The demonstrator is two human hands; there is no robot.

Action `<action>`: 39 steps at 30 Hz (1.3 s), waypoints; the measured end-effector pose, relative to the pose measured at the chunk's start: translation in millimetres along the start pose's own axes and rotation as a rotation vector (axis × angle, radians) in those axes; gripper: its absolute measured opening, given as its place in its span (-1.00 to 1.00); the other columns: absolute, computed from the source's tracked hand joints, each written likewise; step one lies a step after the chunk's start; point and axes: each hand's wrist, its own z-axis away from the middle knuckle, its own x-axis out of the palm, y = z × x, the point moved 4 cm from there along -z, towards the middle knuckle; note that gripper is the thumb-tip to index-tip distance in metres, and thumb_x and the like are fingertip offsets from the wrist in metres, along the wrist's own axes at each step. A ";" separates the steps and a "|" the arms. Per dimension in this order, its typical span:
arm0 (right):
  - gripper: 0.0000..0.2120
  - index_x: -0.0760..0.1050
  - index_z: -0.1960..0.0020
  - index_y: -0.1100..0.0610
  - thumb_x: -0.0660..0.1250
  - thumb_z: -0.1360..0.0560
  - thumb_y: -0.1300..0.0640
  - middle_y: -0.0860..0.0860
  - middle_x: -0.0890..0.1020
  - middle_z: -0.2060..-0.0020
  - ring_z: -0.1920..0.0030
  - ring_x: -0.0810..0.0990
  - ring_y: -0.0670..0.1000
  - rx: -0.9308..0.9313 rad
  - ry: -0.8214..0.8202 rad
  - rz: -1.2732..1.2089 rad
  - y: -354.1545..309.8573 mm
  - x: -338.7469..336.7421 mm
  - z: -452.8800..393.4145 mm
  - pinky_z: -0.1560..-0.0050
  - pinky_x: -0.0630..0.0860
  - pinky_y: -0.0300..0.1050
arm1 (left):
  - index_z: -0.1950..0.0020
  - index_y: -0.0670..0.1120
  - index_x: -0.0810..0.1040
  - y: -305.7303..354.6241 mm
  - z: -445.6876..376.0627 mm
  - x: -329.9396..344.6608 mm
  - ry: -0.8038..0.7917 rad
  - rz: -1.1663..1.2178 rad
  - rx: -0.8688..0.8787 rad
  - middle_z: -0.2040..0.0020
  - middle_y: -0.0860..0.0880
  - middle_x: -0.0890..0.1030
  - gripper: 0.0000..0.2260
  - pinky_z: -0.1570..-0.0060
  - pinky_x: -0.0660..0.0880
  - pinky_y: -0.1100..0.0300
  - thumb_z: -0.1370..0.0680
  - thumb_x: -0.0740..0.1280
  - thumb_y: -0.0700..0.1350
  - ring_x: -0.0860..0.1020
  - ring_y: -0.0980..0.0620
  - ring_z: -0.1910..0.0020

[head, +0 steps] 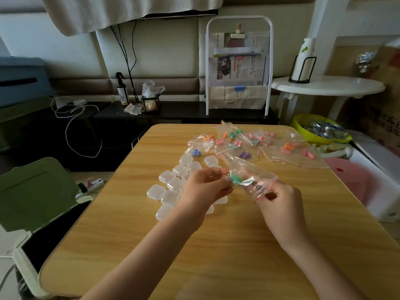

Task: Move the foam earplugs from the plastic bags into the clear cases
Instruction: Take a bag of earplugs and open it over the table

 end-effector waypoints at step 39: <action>-0.74 0.54 -0.12 -0.16 0.25 -0.58 0.17 -0.01 0.62 0.39 0.51 0.48 0.00 0.192 -0.220 -0.130 6.5 10.1 -0.8 0.47 0.43 0.13 | 0.10 -0.28 0.47 -11.0 5.7 6.7 -0.051 0.477 -0.358 0.26 -0.19 0.48 -0.90 0.17 0.63 0.07 -0.55 0.19 -0.29 0.52 -0.07 0.28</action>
